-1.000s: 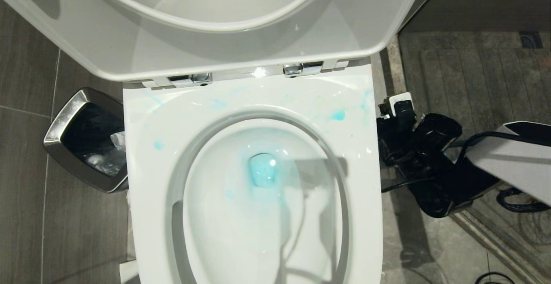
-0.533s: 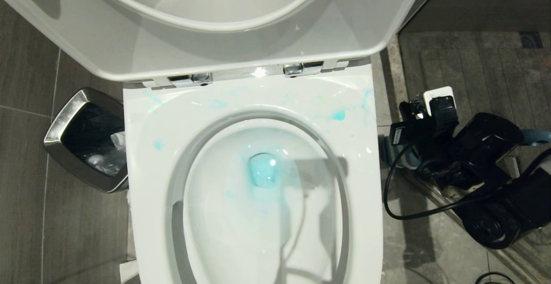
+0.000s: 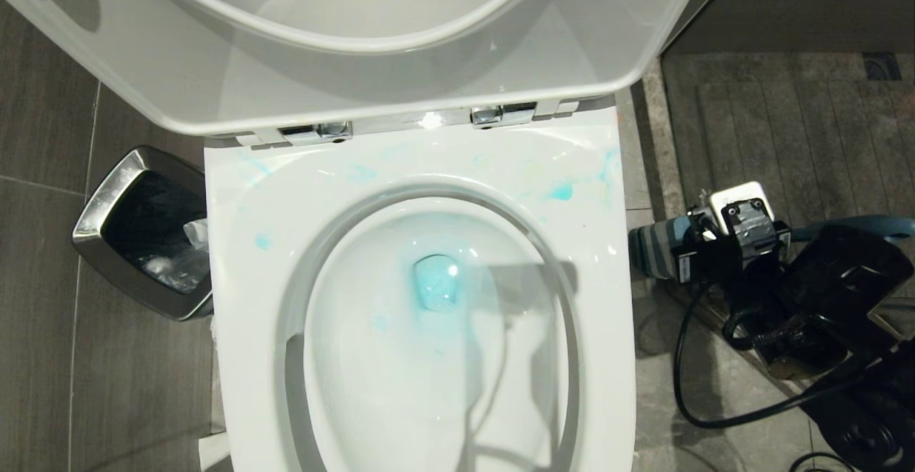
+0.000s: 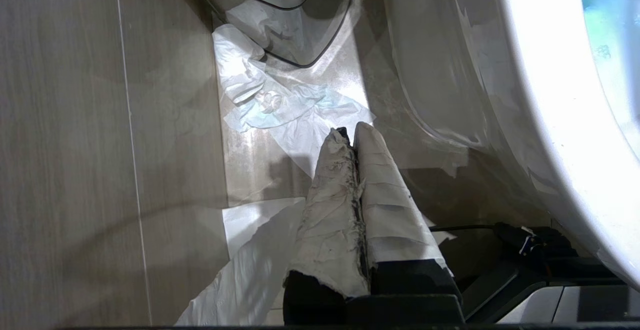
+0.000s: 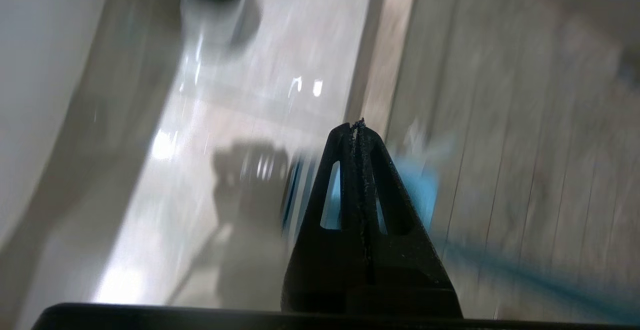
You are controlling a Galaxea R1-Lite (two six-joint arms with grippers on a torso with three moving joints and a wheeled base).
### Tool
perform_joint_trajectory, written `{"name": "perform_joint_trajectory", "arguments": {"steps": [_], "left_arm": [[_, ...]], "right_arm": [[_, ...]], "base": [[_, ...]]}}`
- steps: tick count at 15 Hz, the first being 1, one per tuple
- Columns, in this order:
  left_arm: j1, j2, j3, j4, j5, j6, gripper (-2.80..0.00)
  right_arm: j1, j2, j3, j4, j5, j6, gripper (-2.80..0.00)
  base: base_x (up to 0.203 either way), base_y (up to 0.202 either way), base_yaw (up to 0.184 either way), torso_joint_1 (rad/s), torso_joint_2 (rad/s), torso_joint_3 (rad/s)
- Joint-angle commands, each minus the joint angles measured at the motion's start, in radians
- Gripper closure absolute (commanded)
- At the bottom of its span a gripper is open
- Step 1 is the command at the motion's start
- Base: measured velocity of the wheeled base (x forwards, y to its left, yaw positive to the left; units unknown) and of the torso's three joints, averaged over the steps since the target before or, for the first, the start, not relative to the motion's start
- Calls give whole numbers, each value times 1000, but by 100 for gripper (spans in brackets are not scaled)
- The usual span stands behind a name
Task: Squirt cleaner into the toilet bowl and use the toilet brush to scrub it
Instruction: Scrub the toilet bowl
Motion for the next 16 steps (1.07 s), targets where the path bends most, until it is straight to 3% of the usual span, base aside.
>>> {"name": "perform_joint_trajectory", "arguments": {"steps": [1,3,5,6,8,10,13,16], "left_arm": [[0,1,0,0,0,0,0],[0,1,0,0,1,0,0],[0,1,0,0,0,0,0],[0,1,0,0,0,0,0],[2,1,0,0,1,0,0],[0,1,0,0,0,0,0],[0,1,1,0,0,0,0],[0,1,0,0,0,0,0]], "right_arm": [[50,-7,127,-9,-39,2,0],[141,-10,170,-9,-53,78,0],[256,-10,214,-9,-62,249,0],[283,-7,235,-9,-102,357,0],[307,20,243,-9,-307,455,0],[314,43,235,-9,-469,487,0],[277,41,243,-9,-505,496,0],[161,38,250,-9,-486,500,0]], "base": [[0,0,0,0,0,0],[0,0,0,0,0,0],[0,0,0,0,0,0],[0,0,0,0,0,0],[0,0,0,0,0,0],[0,0,0,0,0,0],[0,0,0,0,0,0],[0,0,0,0,0,0]]}}
